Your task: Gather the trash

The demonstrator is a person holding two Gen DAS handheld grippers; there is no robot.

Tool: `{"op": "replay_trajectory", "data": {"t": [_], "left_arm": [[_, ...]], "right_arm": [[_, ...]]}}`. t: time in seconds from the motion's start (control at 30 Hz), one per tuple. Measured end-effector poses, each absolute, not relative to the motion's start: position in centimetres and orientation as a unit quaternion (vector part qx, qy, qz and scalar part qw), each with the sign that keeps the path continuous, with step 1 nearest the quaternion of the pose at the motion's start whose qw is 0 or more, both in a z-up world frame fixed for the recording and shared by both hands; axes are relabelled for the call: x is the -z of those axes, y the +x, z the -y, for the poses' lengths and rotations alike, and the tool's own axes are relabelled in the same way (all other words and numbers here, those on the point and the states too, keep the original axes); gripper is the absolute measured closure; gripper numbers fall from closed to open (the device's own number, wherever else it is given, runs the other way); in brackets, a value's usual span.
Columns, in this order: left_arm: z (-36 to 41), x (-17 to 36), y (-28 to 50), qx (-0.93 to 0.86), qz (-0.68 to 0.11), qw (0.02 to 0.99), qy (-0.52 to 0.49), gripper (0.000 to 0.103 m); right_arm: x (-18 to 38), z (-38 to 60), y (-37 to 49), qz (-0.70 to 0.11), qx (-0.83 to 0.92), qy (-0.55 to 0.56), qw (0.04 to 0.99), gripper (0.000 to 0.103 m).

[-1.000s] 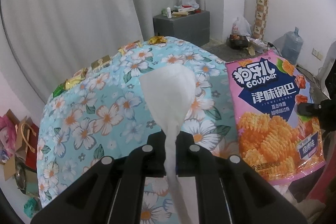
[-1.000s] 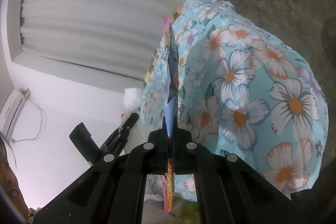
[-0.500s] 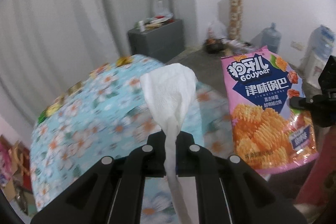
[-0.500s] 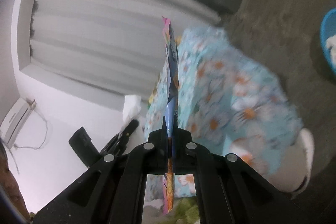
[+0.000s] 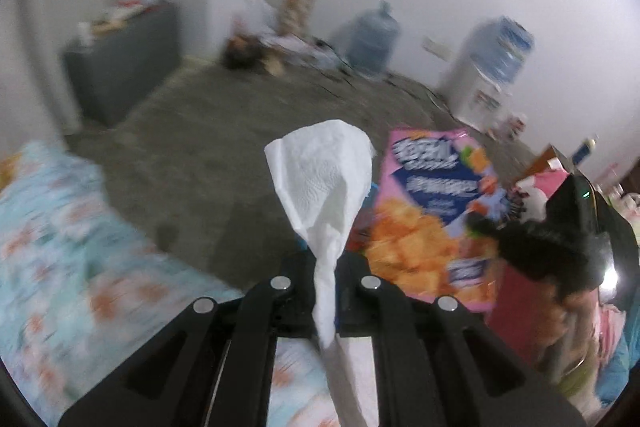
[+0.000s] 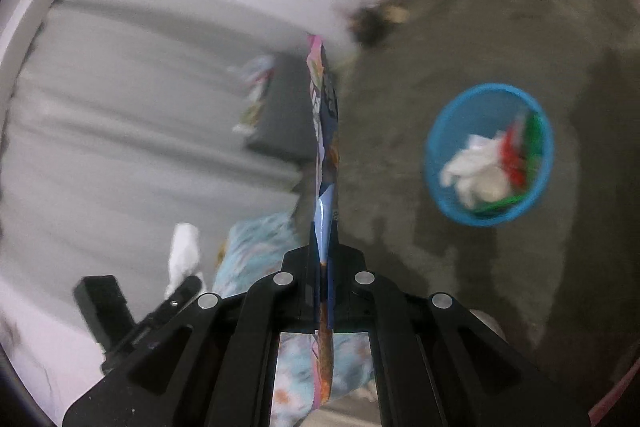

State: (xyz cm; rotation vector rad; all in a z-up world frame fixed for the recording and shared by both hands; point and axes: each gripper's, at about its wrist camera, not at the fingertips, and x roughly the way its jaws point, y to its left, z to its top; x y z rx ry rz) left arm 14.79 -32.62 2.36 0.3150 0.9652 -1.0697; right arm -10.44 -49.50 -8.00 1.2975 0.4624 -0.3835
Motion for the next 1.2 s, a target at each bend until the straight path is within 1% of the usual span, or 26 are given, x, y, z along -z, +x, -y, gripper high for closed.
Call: {"op": "replay_trajectory", "data": {"t": [0.1,0.2,0.33,0.37,0.4,0.47,0.5,0.53,0.57,0.6,0.67,0.77,0.97,1.07,1.13,1.2], "left_arm": [[38.3,0.8,14.8,0.504,-0.474,0.704,0.159,0.098],[42.9,3.9,15.1,0.512,-0.484,0.685,0.186,0.098],[47.9,7.9,15.9,0.5,-0.516,0.666,0.2,0.097],[49.2,9.0,16.2,0.497,-0.525,0.662,0.199,0.096],[49.9,9.7,16.6,0.496,-0.53,0.659,0.197,0.091],[51.1,11.1,16.7,0.496,-0.539,0.652,0.195,0.066],[51.9,12.0,16.9,0.489,-0.545,0.652,0.198,0.035],[52.0,12.5,17.1,0.48,-0.549,0.655,0.201,0.019],[51.9,13.0,17.4,0.469,-0.553,0.659,0.2,0.019],[51.8,13.1,17.7,0.462,-0.558,0.66,0.2,0.019],[51.3,13.4,18.2,0.453,-0.572,0.656,0.191,0.019],[50.4,12.7,18.9,0.451,-0.569,0.663,0.181,0.019],[47.2,9.3,20.2,0.445,-0.542,0.696,0.158,0.019],[44.2,5.8,19.9,0.46,-0.511,0.713,0.14,0.018],[41.7,3.8,19.5,0.467,-0.488,0.726,0.13,0.014],[38.7,2.0,19.1,0.473,-0.469,0.736,0.124,0.012]], "right_arm": [[11.2,51.3,-10.8,-0.21,0.197,0.616,0.733,0.102],[14.0,53.0,-10.4,-0.215,0.21,0.631,0.715,0.102],[17.5,55.5,-10.0,-0.215,0.221,0.648,0.696,0.101],[18.3,56.3,-9.8,-0.214,0.223,0.653,0.691,0.1],[18.7,56.6,-9.6,-0.213,0.22,0.658,0.688,0.098],[20.6,58.0,-9.2,-0.209,0.224,0.672,0.675,0.095],[21.6,58.5,-9.3,-0.215,0.232,0.674,0.667,0.086],[22.6,59.0,-9.2,-0.227,0.245,0.674,0.659,0.079],[23.7,59.4,-9.0,-0.243,0.265,0.672,0.647,0.065],[25.2,59.6,-9.3,-0.263,0.293,0.672,0.626,0.061],[26.5,59.7,-10.0,-0.274,0.31,0.679,0.607,0.061],[27.2,59.0,-11.5,-0.262,0.323,0.685,0.598,0.052],[25.8,57.6,-13.0,-0.247,0.335,0.681,0.603,0.051],[24.3,57.1,-12.0,-0.255,0.332,0.655,0.629,0.051],[22.6,56.4,-11.0,-0.267,0.33,0.629,0.651,0.051],[20.5,55.4,-9.6,-0.284,0.327,0.597,0.675,0.051]]}}
